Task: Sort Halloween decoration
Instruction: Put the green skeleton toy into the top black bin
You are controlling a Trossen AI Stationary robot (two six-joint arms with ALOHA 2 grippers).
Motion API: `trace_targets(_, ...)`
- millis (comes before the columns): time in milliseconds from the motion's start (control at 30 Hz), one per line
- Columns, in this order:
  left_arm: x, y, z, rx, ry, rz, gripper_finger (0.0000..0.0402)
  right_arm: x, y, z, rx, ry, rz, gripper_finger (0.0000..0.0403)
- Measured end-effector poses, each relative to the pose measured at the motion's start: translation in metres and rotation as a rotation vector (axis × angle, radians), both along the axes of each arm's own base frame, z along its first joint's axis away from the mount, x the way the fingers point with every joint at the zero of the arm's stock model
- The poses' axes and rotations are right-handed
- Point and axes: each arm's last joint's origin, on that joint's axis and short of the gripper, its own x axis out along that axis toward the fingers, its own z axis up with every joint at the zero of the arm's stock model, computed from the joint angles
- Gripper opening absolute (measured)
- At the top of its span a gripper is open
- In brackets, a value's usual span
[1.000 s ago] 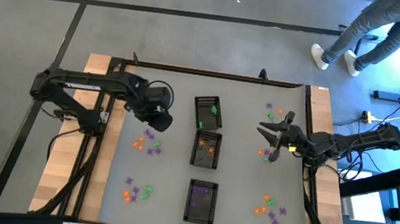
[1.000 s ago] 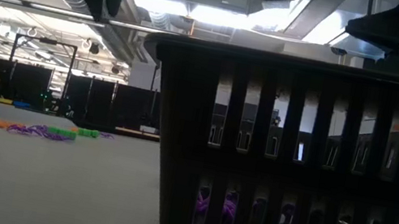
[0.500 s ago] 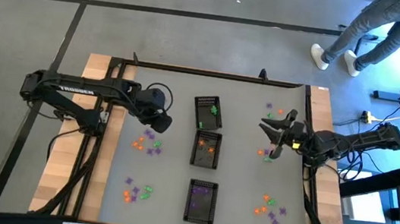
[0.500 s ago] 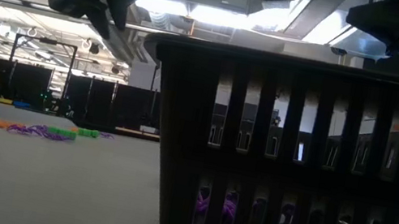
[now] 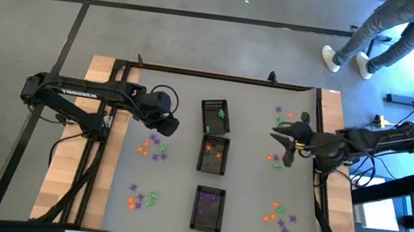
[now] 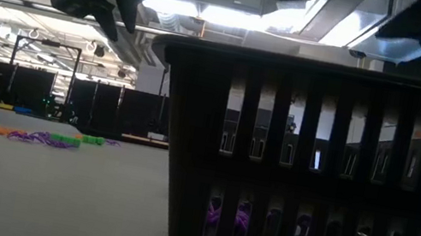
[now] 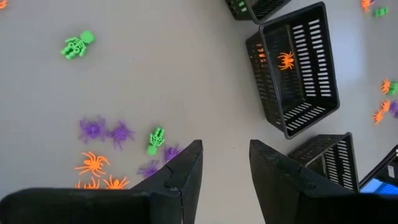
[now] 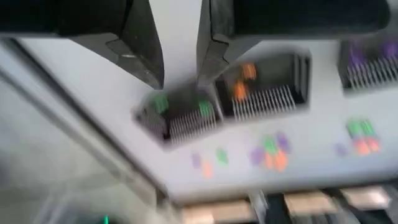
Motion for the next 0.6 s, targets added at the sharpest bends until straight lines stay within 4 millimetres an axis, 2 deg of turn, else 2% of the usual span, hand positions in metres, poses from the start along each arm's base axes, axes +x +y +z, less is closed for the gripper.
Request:
trace_targets(100, 0.000, 0.000, 0.000, 0.001, -0.001, 0.000, 0.0124, 0.001, 0.002, -0.003, 0.106, 0.167, -0.044, 0.0092)
trace_targets(333, 0.001, 0.000, 0.000, 0.002, -0.008, 0.000, 0.0124, 0.005, 0.009, -0.040, 0.290, 0.526, -0.118, 0.0092)
trace_targets(467, 0.001, 0.000, 0.000, 0.002, -0.008, 0.000, 0.0124, 0.007, 0.011, -0.062, 0.273, 0.709, -0.177, 0.0092)
trace_targets(600, 0.001, 0.000, 0.000, 0.002, -0.008, 0.000, 0.0124, 0.007, 0.011, -0.083, 0.226, 0.811, -0.232, 0.0092)
